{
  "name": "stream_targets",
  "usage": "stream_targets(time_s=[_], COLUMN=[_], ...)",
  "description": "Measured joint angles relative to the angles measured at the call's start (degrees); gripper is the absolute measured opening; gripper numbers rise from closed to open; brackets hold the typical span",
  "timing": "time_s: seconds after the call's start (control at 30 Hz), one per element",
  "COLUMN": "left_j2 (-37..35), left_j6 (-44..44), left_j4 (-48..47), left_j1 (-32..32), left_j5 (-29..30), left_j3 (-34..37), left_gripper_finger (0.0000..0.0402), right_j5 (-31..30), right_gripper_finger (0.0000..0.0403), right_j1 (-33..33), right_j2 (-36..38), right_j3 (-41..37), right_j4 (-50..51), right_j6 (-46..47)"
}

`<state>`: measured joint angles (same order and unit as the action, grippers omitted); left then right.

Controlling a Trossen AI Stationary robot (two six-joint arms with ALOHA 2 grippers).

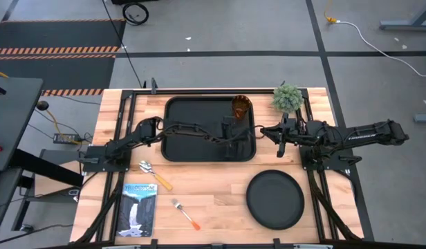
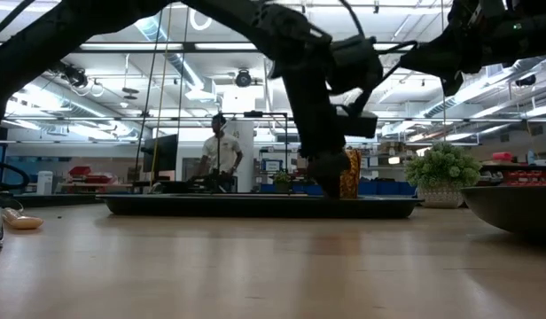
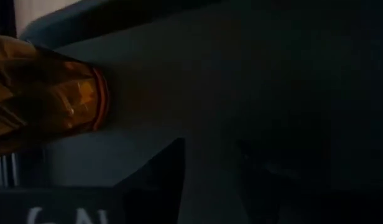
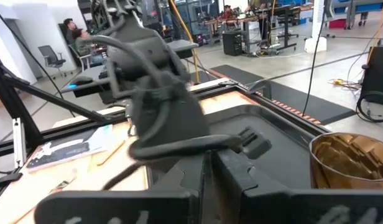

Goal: Pick and place plate/cup/fork/spoon on tray
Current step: Put the brown glass on the black tray

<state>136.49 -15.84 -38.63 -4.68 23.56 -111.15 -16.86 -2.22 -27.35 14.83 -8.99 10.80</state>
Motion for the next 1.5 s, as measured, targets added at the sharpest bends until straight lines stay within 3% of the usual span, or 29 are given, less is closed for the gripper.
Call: stream_targets(time_s=[0.33, 1.4, 1.5], left_j2=[-0.1, -0.1, -0.1], left_j6=[0.1, -1.7, -1.7], left_j4=[8.9, 14.5, 14.2], left_j1=[-4.0, -8.7, -8.1], left_j5=[-0.7, -1.0, -3.2], left_j3=[0.8, 0.8, 0.8], left_gripper_finger=[0.0141, 0.0141, 0.0141], right_j5=[0.1, 3.1, 3.1], right_gripper_finger=[0.0032, 0.0032, 0.0032], right_j1=[0.0, 0.0, 0.0], right_j2=[0.0, 0.0, 0.0], right_j3=[0.0, 0.0, 0.0], right_j4=[-0.5, -2.2, -2.3], right_j6=[-0.3, -1.4, -1.5])
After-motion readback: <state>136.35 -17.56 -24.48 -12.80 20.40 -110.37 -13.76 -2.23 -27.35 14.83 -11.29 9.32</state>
